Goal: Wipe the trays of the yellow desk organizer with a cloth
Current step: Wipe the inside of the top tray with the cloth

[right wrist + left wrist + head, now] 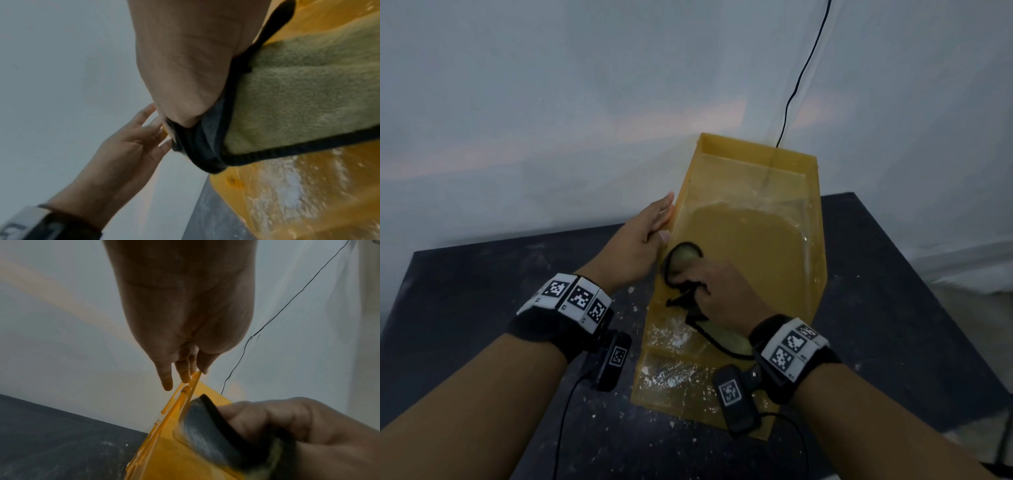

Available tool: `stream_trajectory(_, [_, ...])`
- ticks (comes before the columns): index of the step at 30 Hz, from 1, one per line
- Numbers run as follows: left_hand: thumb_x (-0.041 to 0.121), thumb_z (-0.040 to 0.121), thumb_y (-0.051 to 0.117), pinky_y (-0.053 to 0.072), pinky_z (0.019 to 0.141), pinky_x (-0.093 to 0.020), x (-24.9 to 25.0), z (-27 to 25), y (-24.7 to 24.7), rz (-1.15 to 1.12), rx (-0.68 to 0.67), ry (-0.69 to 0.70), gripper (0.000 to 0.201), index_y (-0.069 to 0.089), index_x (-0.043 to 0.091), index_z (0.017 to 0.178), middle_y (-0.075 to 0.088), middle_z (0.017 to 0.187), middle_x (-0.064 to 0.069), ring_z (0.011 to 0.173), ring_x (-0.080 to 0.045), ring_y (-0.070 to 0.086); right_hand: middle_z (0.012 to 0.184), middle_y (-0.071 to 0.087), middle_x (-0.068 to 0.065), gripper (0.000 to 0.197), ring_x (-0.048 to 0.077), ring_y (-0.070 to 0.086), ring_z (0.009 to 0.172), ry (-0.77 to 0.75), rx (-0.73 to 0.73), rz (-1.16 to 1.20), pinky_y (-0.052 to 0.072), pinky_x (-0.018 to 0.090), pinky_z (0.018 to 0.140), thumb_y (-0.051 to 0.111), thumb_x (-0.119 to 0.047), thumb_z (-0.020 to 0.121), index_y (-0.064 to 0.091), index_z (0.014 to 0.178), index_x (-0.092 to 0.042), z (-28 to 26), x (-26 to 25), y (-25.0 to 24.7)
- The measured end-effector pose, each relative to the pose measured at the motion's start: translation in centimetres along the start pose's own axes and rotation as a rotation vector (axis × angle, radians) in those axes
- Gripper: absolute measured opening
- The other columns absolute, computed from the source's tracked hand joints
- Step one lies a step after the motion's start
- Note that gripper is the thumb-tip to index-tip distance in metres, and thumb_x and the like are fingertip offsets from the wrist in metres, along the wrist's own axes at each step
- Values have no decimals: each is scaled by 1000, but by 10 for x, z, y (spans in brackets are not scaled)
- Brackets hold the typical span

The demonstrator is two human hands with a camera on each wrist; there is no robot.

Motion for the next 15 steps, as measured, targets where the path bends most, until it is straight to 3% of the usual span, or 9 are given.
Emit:
stream_trajectory(2, [2,102,43,34,110,-22,0,-1,0,18,13,-5,61,24,25,155,33,157,0,144,-6,29,113,75,8,49,20,67,108,-41,-70,68,51,31,100,43,4,71,79,102,-8,-13,-5,3])
stream_trajectory(4, [2,101,43,36,101,-17,1,1,-1,35,40,-6,61,25,26,154,36,154,0,142,-11,33,112,75,1,49,11,66,107,45,-68,226,51,28,99,43,9,75,79,101,-11,-25,-2,-3])
stream_trajectory(6, [3,101,45,40,98,-20,2,5,-1,31,63,-2,61,27,28,153,39,150,1,138,-12,39,118,71,-7,49,3,61,113,212,128,337,48,24,103,46,10,82,77,109,-16,-34,7,-17])
stream_trajectory(8, [6,101,47,42,91,-14,6,11,2,66,77,8,60,29,30,153,41,146,8,133,-7,40,127,64,-12,48,3,56,120,412,426,326,46,26,107,47,7,92,70,124,-21,-43,19,-34])
stream_trajectory(10, [10,101,49,42,97,-20,12,20,7,142,94,20,60,28,32,152,39,149,10,137,-9,37,139,56,-7,48,12,51,129,555,667,222,43,28,110,45,4,97,59,138,-18,-50,28,-51])
stream_trajectory(11, [11,101,49,41,104,-27,15,26,10,191,102,21,60,27,31,153,36,152,7,140,-13,34,148,49,-3,51,15,46,135,613,705,189,40,28,111,44,4,98,51,145,-16,-50,32,-55])
stream_trajectory(13, [12,101,48,36,112,-36,23,34,15,291,111,16,60,25,27,154,31,156,1,143,-18,31,161,30,2,60,21,33,145,735,628,160,40,30,110,43,4,99,33,155,-14,-41,41,-54])
stream_trajectory(15, [9,101,45,32,114,-33,30,43,20,350,114,2,60,24,24,155,30,157,-2,142,-21,32,166,15,6,67,26,18,152,808,495,52,35,39,117,45,3,99,19,159,-10,-29,46,-48])
Point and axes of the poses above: each hand's wrist, its own z-axis towards the middle knuckle, its own y-axis out of the palm, x = y × z, the point moved 4 cm from there along z, towards the middle knuckle
